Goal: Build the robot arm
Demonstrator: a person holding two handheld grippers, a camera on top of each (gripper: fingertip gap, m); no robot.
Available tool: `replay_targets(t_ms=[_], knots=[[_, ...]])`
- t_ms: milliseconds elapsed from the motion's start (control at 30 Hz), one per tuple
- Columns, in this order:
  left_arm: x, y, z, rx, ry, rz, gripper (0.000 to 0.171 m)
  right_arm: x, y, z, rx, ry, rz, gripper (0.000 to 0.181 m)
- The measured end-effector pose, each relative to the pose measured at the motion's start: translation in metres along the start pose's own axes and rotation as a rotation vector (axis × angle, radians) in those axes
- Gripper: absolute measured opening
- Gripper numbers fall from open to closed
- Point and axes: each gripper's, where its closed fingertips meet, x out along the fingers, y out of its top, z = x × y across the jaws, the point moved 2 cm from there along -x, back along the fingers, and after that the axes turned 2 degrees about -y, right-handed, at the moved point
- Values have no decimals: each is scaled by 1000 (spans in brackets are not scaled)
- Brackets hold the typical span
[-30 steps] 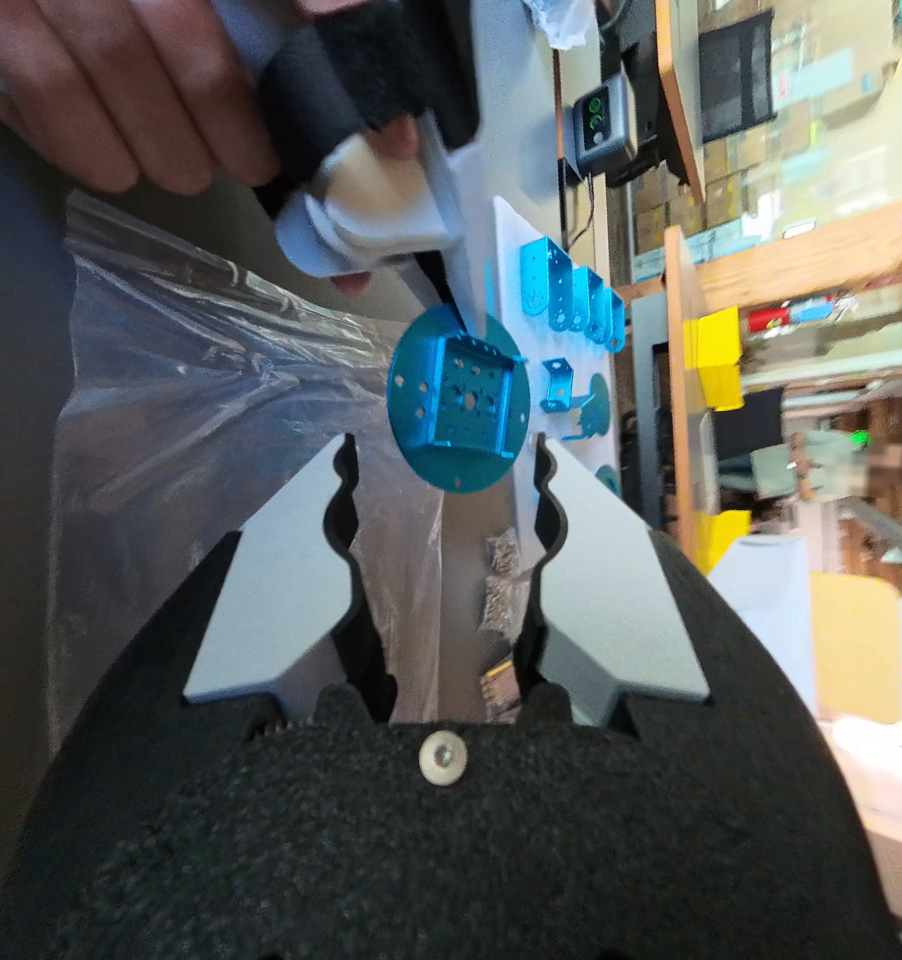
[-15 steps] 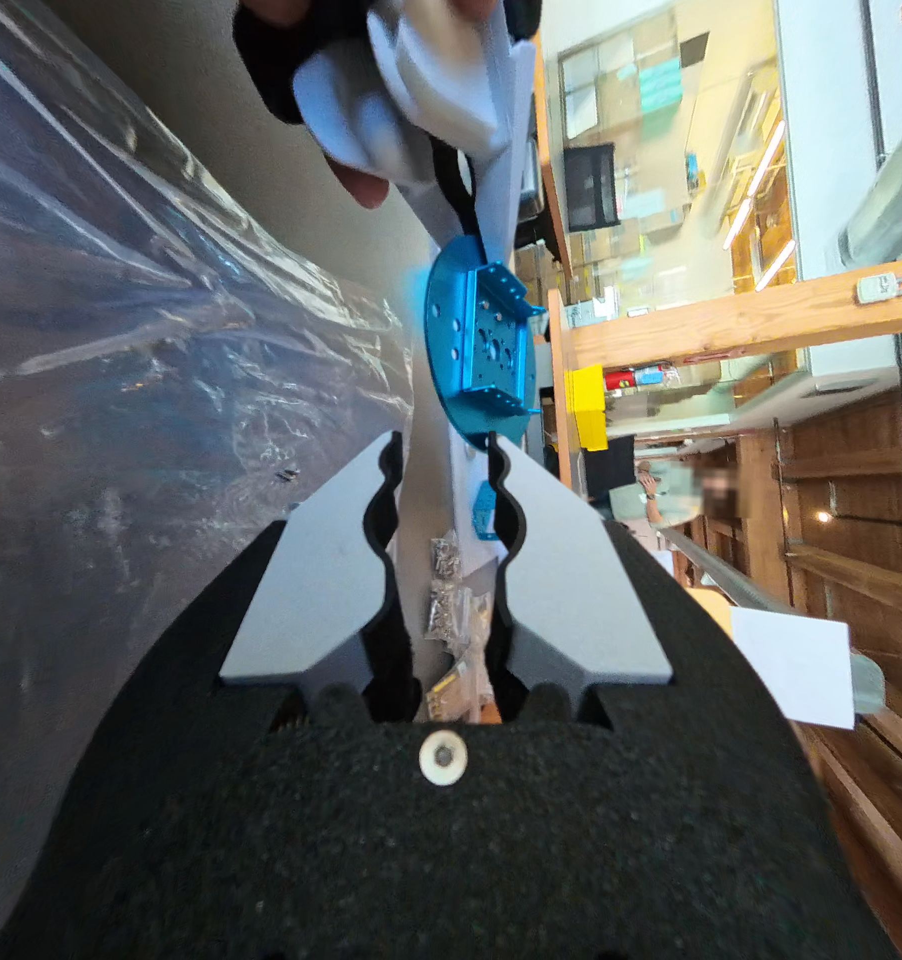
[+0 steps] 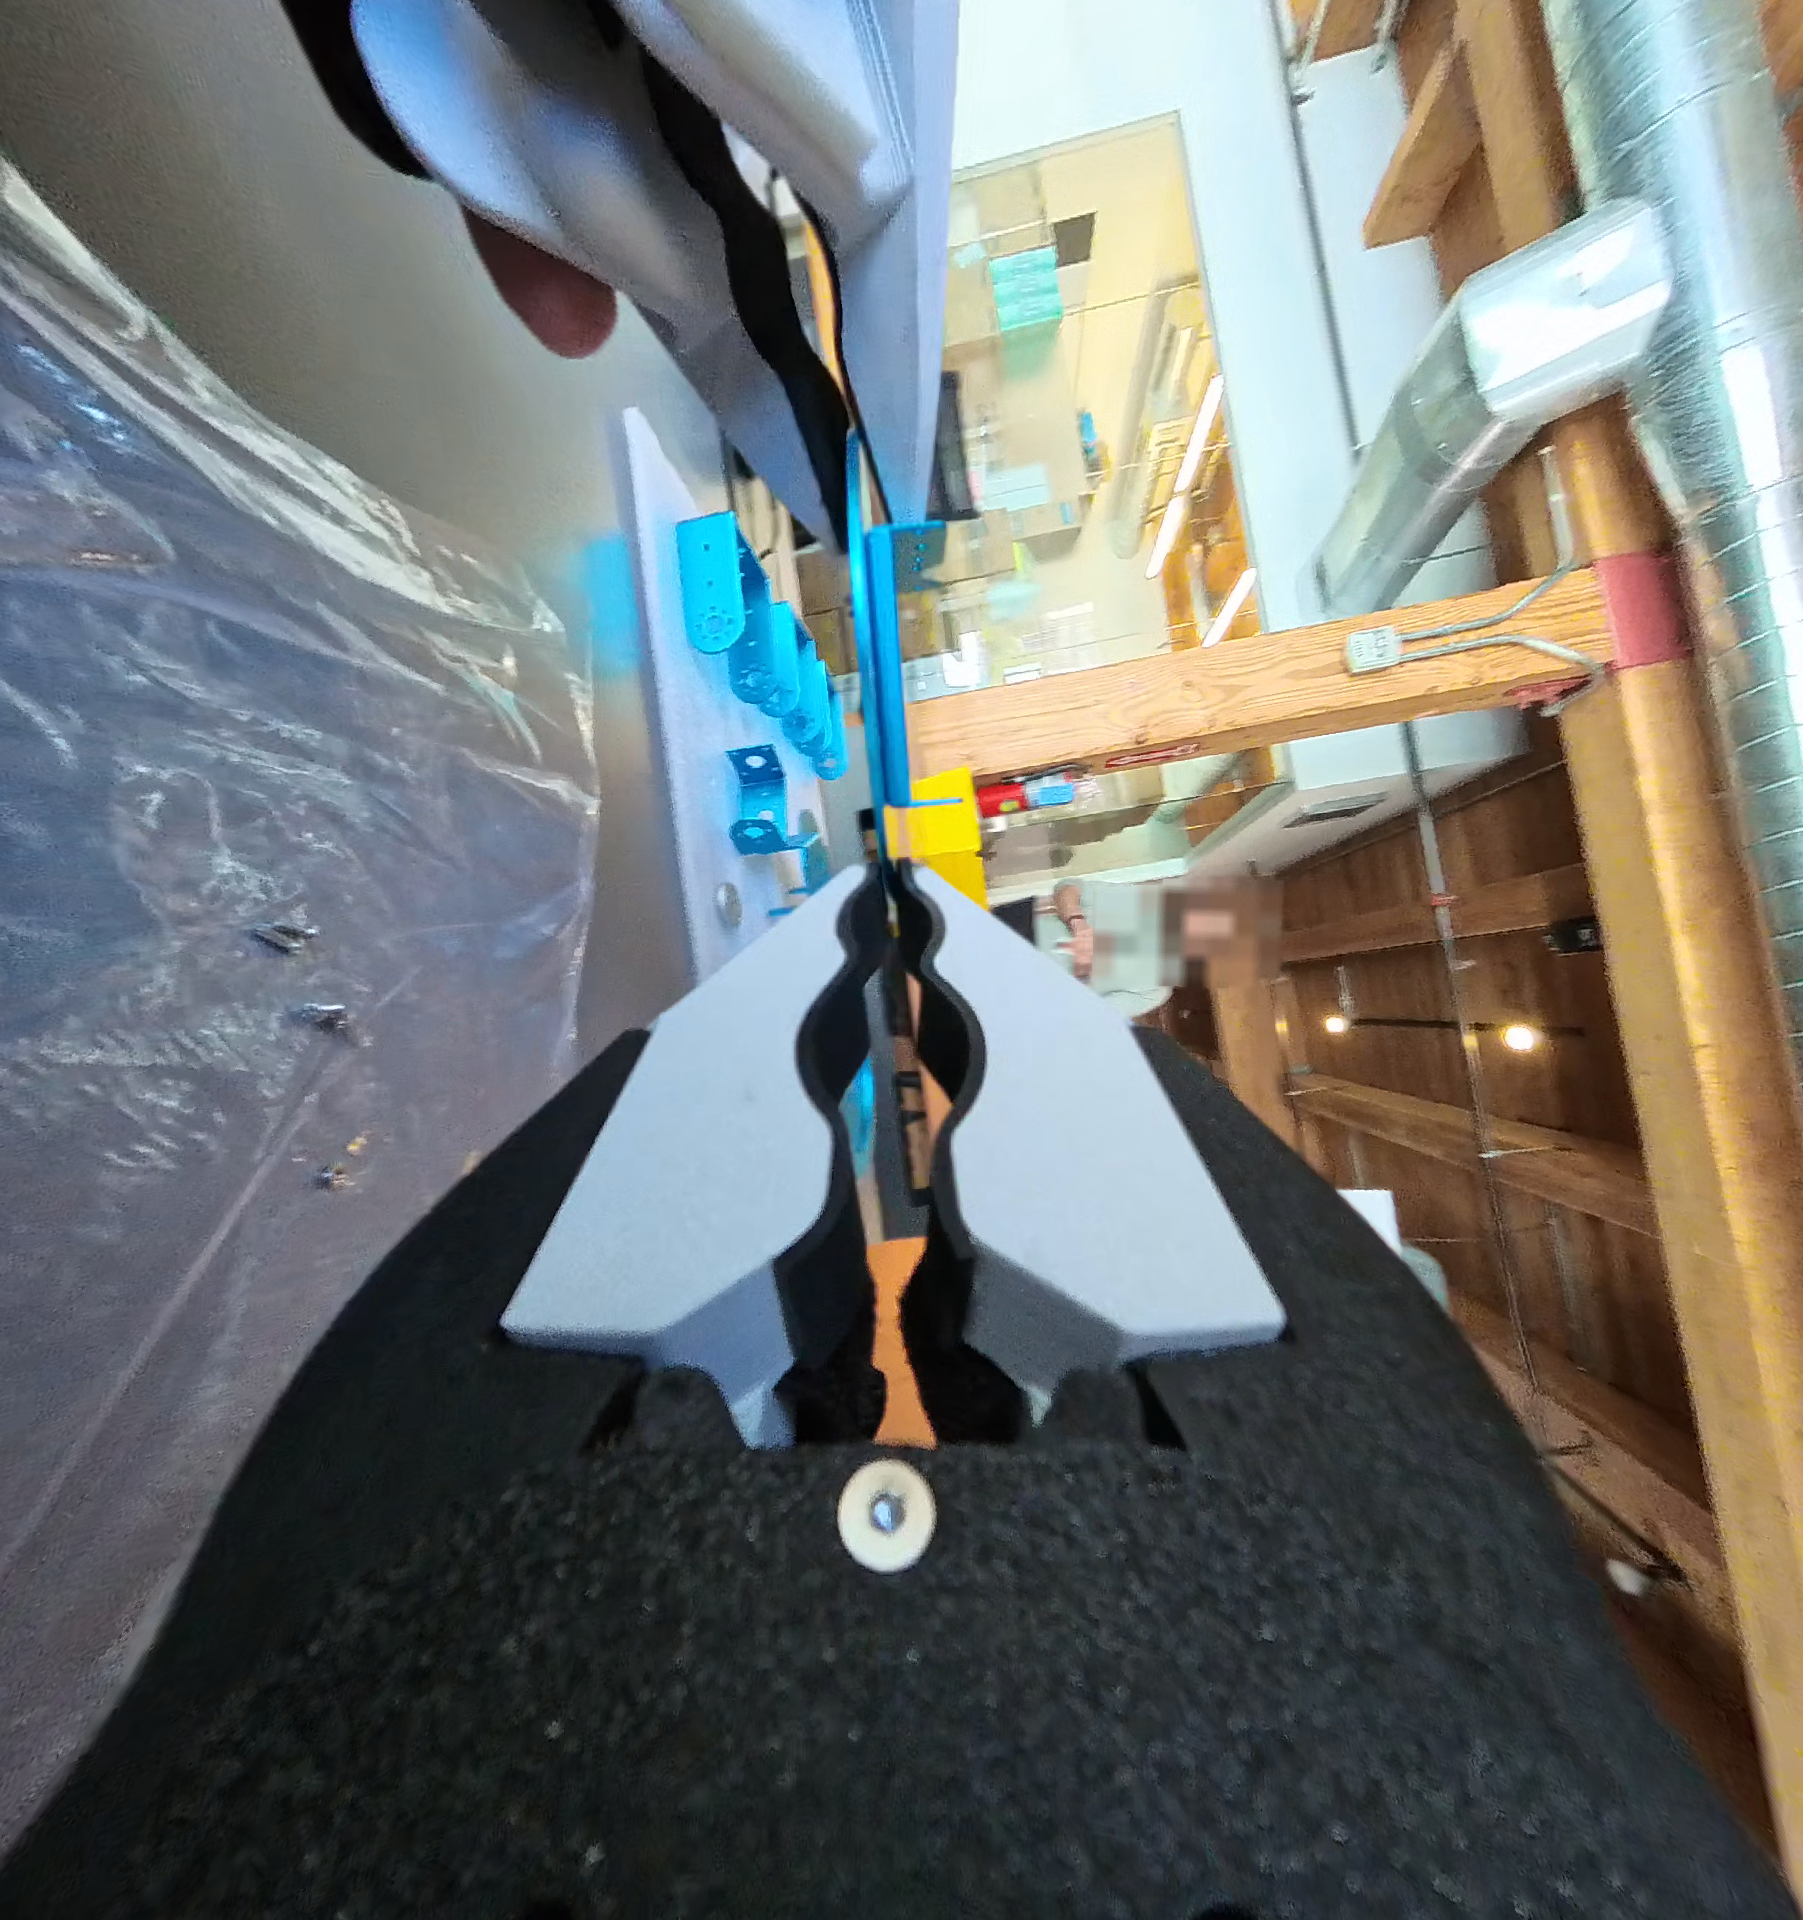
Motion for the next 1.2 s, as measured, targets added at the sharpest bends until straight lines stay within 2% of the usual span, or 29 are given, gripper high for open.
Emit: replay_targets(t_ms=[67, 133, 233, 333, 400, 467, 533, 633, 833, 967, 1100, 1200], knots=[[2, 0, 8, 52, -30, -7, 7, -3, 2, 6, -30, -45, 16, 0], [3, 1, 15, 102, -48, -20, 23, -6, 6, 12, -20, -61, 43, 0], [1, 4, 31, 193, -93, -18, 37, -14, 11, 27, -28, -108, 96, 0], [-7, 10, 55, 358, -146, -7, 46, -27, 21, 42, -4, -120, 187, 0], [-15, 13, 74, 532, -172, -3, 51, -38, 31, 50, 55, -70, 290, 0], [-24, 10, 89, 795, -155, -30, 52, -50, 41, 64, 128, -44, 392, 0], [-31, -3, 104, 1006, -164, -114, 52, -61, 47, 79, 224, -13, 487, 0], [-38, -20, 130, 1206, -188, -230, 54, -82, 57, 97, 337, 29, 701, 0], [-21, -59, 173, 1683, -228, -440, 53, -112, 77, 106, 346, 144, 930, 0], [-7, -77, 180, 1842, -266, -592, 51, -120, 81, 109, 320, 196, 1002, 0], [2, -80, 183, 1976, -312, -668, 47, -117, 75, 107, 264, 248, 1012, 0], [4, -84, 179, 2010, -373, -718, 38, -114, 72, 107, 292, 284, 1031, 0]])
